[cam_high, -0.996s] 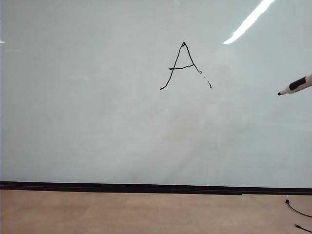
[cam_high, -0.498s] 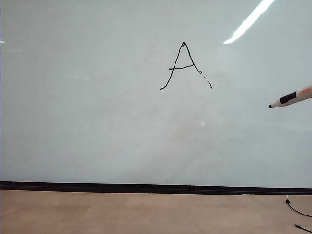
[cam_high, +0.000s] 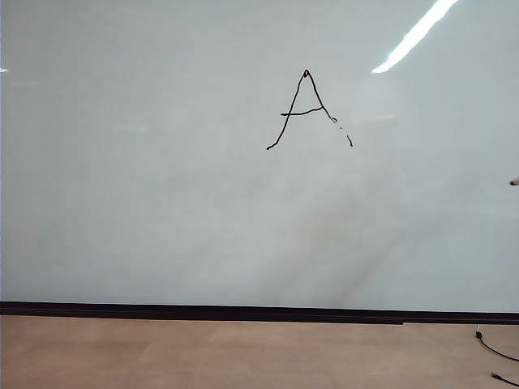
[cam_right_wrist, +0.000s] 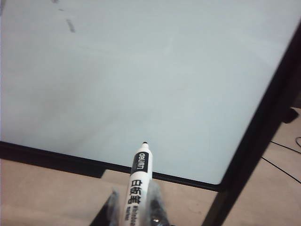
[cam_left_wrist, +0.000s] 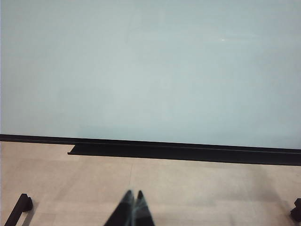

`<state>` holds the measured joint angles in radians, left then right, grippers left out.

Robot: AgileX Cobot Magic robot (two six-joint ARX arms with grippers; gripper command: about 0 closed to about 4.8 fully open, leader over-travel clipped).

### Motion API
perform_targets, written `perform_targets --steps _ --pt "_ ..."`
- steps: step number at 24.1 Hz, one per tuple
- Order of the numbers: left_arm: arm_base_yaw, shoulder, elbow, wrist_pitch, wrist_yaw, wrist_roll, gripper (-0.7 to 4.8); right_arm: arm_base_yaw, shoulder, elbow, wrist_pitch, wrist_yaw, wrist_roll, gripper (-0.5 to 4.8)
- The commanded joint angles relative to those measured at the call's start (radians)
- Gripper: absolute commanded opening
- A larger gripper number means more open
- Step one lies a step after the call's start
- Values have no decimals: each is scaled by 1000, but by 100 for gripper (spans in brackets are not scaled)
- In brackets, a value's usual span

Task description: Pick up the pen on the shelf to the right of the whiteboard and write the letter A.

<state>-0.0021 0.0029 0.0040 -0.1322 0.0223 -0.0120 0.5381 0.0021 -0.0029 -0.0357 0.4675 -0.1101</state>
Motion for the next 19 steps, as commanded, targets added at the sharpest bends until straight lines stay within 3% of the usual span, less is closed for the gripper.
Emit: perform_targets --steps 1,4,9,13,19 --pt "0 0 3 6 0 4 -5 -158 -1 3 16 -154 5 -8" --pt "0 0 3 6 0 4 -4 -335 -1 3 18 -301 6 -9" --pt "0 0 3 6 0 4 -4 -503 -1 3 20 -433 29 -9" --pt "0 0 3 6 0 4 -5 -593 -1 3 40 -480 34 -9" --pt "0 0 3 6 0 4 -4 -632 -1 3 40 -485 37 -9"
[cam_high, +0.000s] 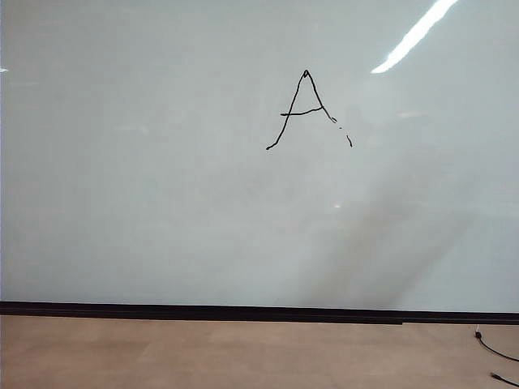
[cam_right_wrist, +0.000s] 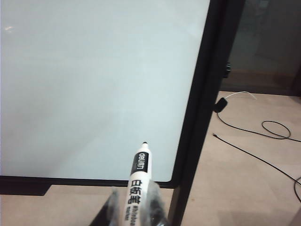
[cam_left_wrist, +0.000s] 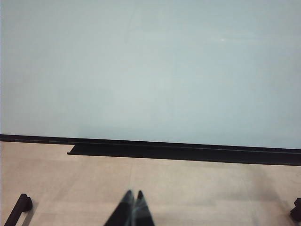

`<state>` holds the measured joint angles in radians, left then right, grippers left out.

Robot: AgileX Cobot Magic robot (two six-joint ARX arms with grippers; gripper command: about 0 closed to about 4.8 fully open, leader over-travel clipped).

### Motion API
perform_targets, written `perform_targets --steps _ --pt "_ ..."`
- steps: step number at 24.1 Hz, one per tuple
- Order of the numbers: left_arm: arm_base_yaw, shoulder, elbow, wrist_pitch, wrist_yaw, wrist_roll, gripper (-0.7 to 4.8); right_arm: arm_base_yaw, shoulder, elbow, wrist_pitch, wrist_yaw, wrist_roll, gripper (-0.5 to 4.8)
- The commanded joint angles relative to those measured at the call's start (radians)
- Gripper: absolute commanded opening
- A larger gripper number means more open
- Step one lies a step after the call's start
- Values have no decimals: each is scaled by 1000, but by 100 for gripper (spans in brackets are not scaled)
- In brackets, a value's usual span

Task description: Pick up the pen on the shelf to the right of the whiteboard and write the letter A.

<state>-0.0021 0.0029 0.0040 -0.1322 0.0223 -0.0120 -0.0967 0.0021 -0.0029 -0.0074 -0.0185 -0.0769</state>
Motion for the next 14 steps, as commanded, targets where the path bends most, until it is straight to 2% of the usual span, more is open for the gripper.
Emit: perform_targets --steps 1,14 --pt "0 0 3 6 0 4 -4 3 -1 3 10 0 3 -9" --pt "0 0 3 6 0 4 -4 4 -1 3 0 -14 3 -8"
